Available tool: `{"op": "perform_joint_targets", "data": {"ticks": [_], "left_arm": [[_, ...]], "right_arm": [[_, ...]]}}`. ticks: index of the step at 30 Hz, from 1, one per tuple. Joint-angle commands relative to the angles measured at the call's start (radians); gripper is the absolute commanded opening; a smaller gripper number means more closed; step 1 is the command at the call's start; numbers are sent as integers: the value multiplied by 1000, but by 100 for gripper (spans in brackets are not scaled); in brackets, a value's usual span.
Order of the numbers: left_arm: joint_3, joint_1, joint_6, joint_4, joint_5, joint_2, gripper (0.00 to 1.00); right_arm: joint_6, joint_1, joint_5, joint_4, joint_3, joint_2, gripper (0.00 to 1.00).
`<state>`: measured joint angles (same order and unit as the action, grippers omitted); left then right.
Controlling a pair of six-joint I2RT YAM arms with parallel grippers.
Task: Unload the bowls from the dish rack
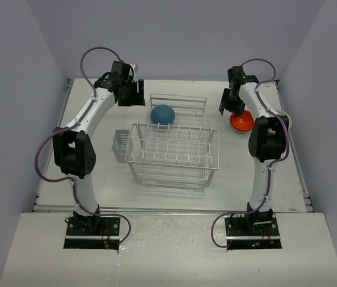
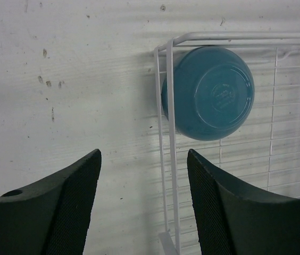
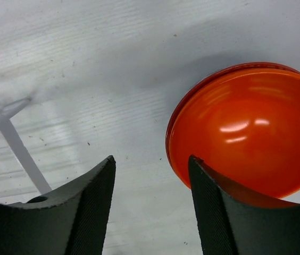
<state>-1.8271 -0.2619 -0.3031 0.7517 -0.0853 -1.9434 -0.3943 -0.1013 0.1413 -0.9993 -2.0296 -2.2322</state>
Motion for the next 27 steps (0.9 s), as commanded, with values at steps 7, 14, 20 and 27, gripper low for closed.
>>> {"op": "perform_joint_targets", "data": {"ticks": [7, 14, 20, 27], "left_arm": [[-8, -17, 32, 0, 4, 0, 75], [-54, -40, 45, 8, 4, -61, 84], [-104, -43, 30, 0, -34, -130, 86], [-188, -46, 15, -6, -66, -210, 85]], "right_arm": [[-38, -70, 0, -82, -124, 238, 64], [-84, -89, -378, 5, -66, 359, 82], [-118, -98, -575, 97, 72, 408, 84], [-156, -124, -701, 195, 190, 411, 84]]}}
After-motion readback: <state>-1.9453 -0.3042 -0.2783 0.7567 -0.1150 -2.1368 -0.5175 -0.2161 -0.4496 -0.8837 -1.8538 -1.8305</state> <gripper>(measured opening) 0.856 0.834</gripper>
